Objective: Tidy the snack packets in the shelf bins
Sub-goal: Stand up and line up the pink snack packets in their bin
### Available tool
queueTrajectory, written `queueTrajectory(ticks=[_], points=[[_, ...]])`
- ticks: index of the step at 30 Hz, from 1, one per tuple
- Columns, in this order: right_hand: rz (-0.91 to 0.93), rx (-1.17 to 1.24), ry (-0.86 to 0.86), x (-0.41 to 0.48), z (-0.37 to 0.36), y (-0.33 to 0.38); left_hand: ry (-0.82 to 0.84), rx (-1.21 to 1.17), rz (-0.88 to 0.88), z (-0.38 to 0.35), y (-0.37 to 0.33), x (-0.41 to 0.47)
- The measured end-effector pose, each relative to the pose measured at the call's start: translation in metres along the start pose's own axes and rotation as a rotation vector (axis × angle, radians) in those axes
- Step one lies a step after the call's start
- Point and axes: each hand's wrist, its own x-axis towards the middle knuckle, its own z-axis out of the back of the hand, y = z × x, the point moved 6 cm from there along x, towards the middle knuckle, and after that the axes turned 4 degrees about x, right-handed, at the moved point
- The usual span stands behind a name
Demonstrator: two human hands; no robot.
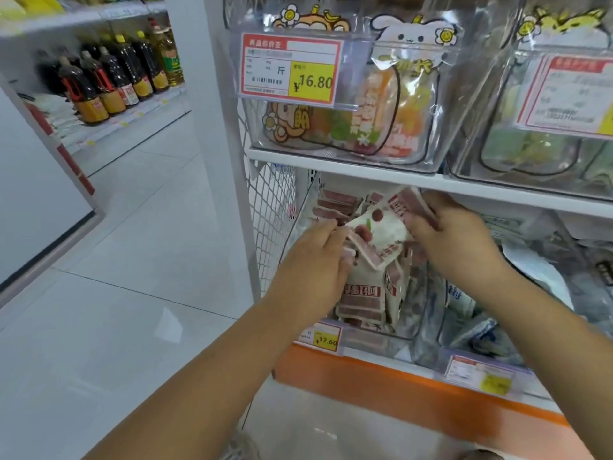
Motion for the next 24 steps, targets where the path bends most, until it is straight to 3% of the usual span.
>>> queueTrajectory(ticks=[3, 10, 12, 15, 19, 24], points=[[0.006, 0.015, -0.129, 0.010, 0.001, -0.013, 0.121, 0.053, 0.070, -0.025, 0.011, 0.031], [0.031, -0.102, 0.258, 0.046, -0.043, -0.006, 0.118, 0.067, 0.128, -0.038, 0.022, 0.026], [0.073, -0.149, 0.244, 0.054, -0.052, -0.002, 0.114, 0.078, 0.139, -0.039, 0.023, 0.027], [0.057, -0.026, 0.129, 0.064, -0.060, 0.004, 0.107, 0.094, 0.113, -0.041, 0.024, 0.028], [0.162, -0.087, 0.252, 0.078, -0.093, 0.019, 0.095, 0.069, 0.087, -0.044, 0.025, 0.029], [0.166, -0.169, 0.278, 0.099, -0.098, 0.002, 0.082, 0.053, 0.077, -0.042, 0.025, 0.026]])
